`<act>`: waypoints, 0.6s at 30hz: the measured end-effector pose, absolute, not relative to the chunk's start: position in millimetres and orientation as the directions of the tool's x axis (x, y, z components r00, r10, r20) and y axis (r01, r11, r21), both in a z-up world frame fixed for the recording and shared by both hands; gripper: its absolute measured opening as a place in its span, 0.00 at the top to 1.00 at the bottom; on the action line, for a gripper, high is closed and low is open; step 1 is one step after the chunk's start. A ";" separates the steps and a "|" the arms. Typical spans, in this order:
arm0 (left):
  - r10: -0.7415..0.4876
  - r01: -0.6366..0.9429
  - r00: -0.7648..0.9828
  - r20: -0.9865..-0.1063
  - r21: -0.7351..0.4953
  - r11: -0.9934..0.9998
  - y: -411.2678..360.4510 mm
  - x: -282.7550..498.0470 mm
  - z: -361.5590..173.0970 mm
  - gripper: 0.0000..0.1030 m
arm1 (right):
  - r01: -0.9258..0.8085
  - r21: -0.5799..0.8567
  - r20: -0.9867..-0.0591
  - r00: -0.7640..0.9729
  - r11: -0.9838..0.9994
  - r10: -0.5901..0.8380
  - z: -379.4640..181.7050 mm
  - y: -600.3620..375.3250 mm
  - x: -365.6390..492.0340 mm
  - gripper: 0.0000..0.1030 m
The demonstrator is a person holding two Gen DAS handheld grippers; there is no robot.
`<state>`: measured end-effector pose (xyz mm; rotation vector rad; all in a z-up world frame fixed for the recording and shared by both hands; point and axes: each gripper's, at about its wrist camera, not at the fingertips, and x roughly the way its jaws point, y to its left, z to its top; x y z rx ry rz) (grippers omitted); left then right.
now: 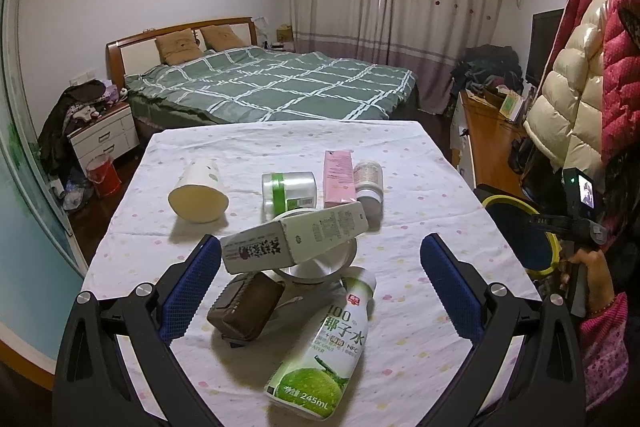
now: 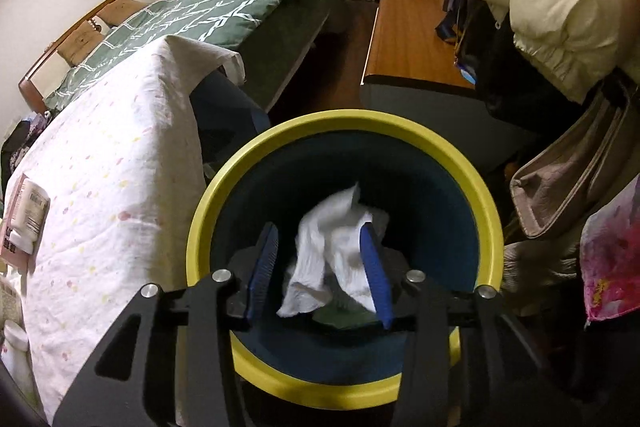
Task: Collect trash
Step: 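Carry the tissues with the right tool into the bin and release, then grasp the white printed carton with the left tool and lift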
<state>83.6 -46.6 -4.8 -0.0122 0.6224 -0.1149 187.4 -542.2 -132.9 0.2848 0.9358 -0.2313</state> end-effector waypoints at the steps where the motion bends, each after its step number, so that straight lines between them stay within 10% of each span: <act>1: -0.112 0.105 0.805 -0.582 -0.046 0.993 -47.0 84.0 -5.2 0.05 | 0.317 0.140 -0.815 0.575 0.938 -0.073 -131.0 -541.3 186.0 0.60; 18: -0.098 0.081 0.796 -0.597 -0.056 0.995 -32.3 86.4 -13.1 0.05 | 0.242 0.193 -0.744 0.668 0.951 -0.019 -104.2 -495.9 124.8 0.51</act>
